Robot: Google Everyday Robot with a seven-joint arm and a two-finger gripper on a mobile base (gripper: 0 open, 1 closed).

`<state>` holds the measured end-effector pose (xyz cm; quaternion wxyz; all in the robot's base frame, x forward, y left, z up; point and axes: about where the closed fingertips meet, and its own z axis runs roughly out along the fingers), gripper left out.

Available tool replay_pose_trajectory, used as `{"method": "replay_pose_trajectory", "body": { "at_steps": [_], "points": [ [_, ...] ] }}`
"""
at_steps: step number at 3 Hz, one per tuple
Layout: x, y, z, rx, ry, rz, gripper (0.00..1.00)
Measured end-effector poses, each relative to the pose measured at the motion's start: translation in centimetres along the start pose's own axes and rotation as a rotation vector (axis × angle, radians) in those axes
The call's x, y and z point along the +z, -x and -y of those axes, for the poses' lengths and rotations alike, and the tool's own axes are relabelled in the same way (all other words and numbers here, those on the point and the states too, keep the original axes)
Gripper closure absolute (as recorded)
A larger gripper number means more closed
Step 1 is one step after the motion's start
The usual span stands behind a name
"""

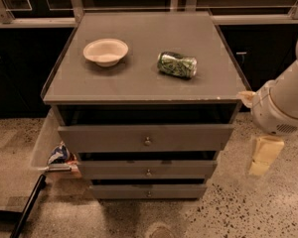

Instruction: Open top drawer

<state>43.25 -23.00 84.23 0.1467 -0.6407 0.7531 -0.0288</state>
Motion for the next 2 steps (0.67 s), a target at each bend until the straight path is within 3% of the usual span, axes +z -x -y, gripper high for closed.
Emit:
{"method": "replay_pose_trajectory", "body": {
  "at_steps": [1, 2],
  "points": [
    [2.78, -0.48, 0.32, -0.121, -0.017, 0.052, 0.0],
    [2.77, -0.45, 0.44, -0.174, -0.024, 0.052, 0.0]
  ]
}}
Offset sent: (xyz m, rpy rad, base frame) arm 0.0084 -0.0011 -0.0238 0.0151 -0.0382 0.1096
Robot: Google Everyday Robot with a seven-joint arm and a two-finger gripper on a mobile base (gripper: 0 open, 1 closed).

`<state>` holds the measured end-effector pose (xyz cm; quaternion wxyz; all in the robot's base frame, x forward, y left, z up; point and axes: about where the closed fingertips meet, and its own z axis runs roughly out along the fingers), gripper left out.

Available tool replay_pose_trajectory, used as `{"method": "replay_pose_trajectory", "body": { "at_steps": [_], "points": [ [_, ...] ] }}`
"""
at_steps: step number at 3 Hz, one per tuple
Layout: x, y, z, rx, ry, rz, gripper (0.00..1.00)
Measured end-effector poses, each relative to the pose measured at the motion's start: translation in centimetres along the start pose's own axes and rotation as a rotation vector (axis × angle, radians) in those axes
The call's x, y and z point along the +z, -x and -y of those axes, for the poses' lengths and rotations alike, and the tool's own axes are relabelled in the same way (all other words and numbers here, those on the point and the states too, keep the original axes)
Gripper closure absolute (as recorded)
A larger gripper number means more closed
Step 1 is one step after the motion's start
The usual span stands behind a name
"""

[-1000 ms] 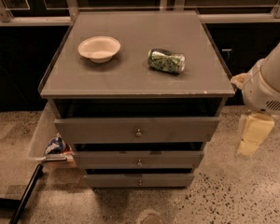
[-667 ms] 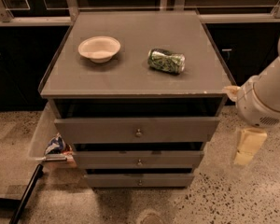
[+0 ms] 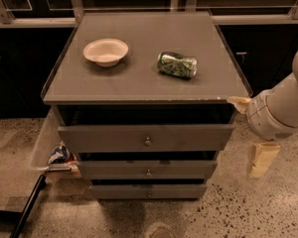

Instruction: Open top drawer

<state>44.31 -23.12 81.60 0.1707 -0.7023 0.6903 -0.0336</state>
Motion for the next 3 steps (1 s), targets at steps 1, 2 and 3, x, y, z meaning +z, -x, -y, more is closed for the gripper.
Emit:
{"method": "replay_pose_trajectory", "body": {
  "at_steps": [1, 2, 3],
  "points": [
    [0.0, 0.0, 0.0, 0.0, 0.0, 0.0, 0.0],
    [2.0, -0.3, -0.5, 0.02, 0.025, 0.012, 0.0],
    [6.0, -0.6, -0.4, 0.04, 0.061, 0.064, 0.0]
  ]
}}
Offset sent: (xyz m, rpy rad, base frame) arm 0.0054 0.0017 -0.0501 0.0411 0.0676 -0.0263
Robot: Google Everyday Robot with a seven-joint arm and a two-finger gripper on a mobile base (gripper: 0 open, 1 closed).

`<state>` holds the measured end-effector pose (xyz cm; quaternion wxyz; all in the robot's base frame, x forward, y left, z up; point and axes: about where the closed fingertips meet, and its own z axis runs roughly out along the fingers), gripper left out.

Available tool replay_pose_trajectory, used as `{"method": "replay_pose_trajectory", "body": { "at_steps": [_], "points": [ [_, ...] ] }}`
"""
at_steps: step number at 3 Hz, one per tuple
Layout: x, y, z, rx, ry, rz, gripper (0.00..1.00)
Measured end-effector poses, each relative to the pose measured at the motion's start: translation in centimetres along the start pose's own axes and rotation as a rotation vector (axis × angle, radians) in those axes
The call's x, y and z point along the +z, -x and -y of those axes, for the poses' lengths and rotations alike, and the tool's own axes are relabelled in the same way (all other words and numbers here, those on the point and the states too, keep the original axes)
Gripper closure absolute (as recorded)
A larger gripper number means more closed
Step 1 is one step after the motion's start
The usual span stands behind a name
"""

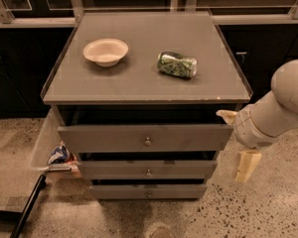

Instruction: Open top drawer

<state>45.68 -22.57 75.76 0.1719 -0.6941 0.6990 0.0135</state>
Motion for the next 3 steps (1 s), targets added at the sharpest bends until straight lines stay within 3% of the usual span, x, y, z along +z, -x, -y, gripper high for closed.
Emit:
{"method": "replay_pose_trajectory", "body": {
  "at_steps": [1, 3],
  "points": [
    [3.9, -0.1, 0.6, 0.0, 0.011, 0.074, 0.0],
    [9.2, 0.2, 2.5, -0.054, -0.071, 0.22, 0.0]
  ]
}}
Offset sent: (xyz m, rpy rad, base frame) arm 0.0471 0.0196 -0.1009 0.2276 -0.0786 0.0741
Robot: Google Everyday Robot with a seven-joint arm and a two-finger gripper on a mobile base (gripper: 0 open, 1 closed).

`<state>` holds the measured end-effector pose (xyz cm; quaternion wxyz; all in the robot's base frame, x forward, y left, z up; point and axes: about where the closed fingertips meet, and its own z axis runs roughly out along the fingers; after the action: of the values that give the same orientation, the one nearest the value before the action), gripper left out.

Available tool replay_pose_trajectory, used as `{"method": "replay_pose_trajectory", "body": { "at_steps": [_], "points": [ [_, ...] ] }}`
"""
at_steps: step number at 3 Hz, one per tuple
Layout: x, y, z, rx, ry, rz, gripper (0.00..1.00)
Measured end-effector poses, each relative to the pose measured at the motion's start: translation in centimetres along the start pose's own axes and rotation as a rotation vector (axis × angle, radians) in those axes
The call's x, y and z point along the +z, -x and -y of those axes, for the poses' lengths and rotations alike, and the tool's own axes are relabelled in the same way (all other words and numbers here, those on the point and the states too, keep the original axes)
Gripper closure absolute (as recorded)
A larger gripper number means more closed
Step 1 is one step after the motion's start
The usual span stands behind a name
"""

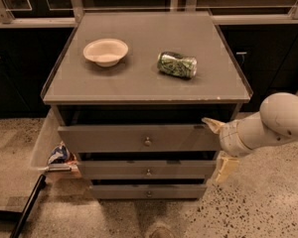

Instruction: Open top drawer

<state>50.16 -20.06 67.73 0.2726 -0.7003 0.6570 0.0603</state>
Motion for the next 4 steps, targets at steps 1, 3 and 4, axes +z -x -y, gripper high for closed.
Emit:
{"method": "replay_pose_trajectory", "body": {
  "at_steps": [1, 3, 4],
  "points": [
    [1.3, 1.0, 1.1, -0.041, -0.033, 0.034, 0.0],
    [1.2, 1.1, 1.2, -0.05, -0.049, 0.025, 0.0],
    [1.9, 1.5, 2.5, -0.071, -0.076, 0.037, 0.0]
  ]
}}
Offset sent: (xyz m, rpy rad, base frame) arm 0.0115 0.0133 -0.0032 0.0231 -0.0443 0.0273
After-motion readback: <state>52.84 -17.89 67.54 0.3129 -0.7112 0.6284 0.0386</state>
